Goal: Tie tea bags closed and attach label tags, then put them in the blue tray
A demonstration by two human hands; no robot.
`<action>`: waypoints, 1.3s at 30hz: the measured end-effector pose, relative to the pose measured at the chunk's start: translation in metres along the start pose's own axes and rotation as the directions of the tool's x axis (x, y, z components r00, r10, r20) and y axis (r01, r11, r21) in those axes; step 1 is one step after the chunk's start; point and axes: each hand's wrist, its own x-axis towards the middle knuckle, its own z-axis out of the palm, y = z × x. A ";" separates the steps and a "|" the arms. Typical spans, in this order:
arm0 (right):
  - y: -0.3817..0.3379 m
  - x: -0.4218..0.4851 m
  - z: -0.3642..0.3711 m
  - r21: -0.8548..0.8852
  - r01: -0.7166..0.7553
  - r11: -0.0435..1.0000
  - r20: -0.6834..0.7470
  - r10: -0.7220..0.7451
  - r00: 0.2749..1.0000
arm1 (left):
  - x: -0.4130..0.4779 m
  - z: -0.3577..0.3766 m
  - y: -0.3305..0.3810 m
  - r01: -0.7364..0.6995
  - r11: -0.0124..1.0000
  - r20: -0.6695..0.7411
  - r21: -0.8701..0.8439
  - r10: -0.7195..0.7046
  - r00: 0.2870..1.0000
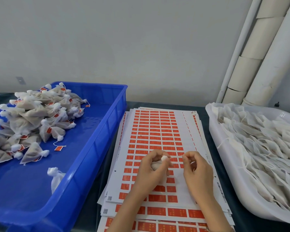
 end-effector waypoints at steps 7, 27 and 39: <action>0.014 0.004 0.000 -0.549 -0.154 0.822 0.093 0.243 0.966 | 0.005 -0.002 -0.004 0.107 0.994 -0.248 -0.016 -0.108 0.963; 0.023 0.005 -0.009 -0.684 0.094 0.723 0.415 0.280 0.866 | 0.007 0.002 -0.006 0.179 0.984 -0.220 0.012 -0.172 0.960; 0.019 0.003 -0.008 -0.655 0.152 0.740 0.470 0.242 0.848 | 0.010 0.007 -0.013 0.201 0.975 -0.212 0.095 -0.177 0.961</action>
